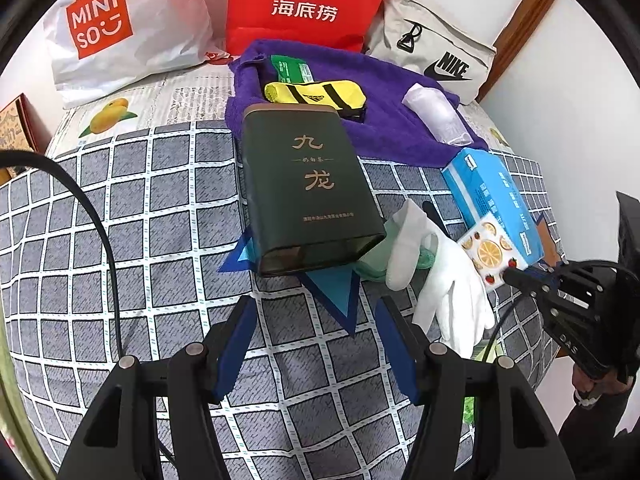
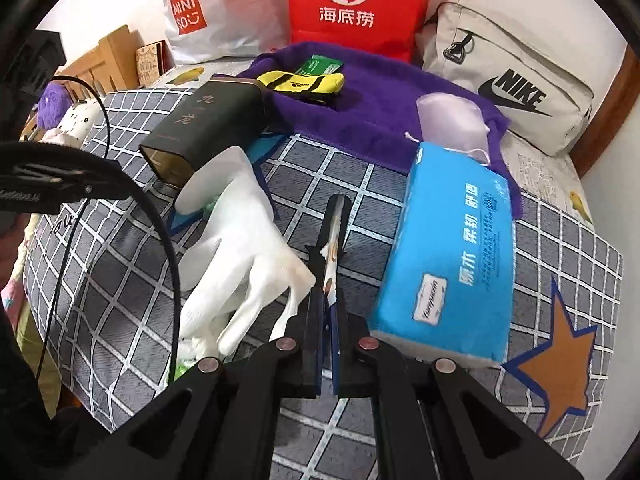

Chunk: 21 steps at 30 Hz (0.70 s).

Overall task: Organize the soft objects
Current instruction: 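Grasp the white glove with the left tool while the right tool lifts the snack packet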

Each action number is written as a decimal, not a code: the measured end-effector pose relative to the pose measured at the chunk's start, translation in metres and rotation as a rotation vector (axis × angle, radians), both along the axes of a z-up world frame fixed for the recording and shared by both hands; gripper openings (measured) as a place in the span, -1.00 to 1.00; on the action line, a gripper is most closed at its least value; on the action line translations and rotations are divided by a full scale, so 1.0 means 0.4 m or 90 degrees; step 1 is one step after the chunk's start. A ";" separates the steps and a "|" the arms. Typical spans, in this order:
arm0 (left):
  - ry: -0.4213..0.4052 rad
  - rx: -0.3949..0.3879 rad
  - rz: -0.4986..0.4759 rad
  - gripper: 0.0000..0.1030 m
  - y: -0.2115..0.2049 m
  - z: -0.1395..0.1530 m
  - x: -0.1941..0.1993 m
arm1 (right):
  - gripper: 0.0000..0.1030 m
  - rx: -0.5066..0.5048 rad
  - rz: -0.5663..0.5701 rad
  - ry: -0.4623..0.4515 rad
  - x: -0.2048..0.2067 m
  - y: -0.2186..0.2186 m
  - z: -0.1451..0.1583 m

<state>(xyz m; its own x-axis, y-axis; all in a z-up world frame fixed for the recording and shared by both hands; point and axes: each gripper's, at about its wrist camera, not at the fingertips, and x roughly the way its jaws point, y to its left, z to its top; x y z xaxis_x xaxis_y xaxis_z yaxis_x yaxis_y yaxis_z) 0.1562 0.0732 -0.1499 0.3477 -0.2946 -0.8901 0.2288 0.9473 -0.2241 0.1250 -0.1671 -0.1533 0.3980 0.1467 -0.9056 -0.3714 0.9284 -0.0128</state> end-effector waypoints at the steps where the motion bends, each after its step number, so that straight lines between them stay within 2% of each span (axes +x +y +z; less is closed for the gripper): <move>1: 0.000 0.001 -0.001 0.16 -0.002 0.000 0.000 | -0.92 -0.002 0.001 0.006 0.007 0.003 -0.006; 11: 0.004 0.007 -0.005 0.16 -0.009 -0.002 0.010 | -0.90 0.000 -0.015 0.003 0.074 0.019 -0.042; 14: 0.003 0.005 -0.019 0.16 -0.020 -0.005 0.007 | -0.91 0.020 -0.025 0.001 0.091 0.009 -0.047; 17: -0.001 -0.012 -0.052 0.18 -0.041 -0.002 -0.009 | -0.92 0.039 -0.037 0.002 0.098 -0.003 -0.043; 19: -0.002 -0.033 -0.074 0.30 -0.057 0.001 -0.024 | -0.92 0.056 -0.041 -0.002 0.094 -0.013 -0.031; 21: -0.005 -0.049 -0.092 0.35 -0.073 0.003 -0.039 | -0.93 0.069 -0.043 -0.013 0.082 -0.022 -0.010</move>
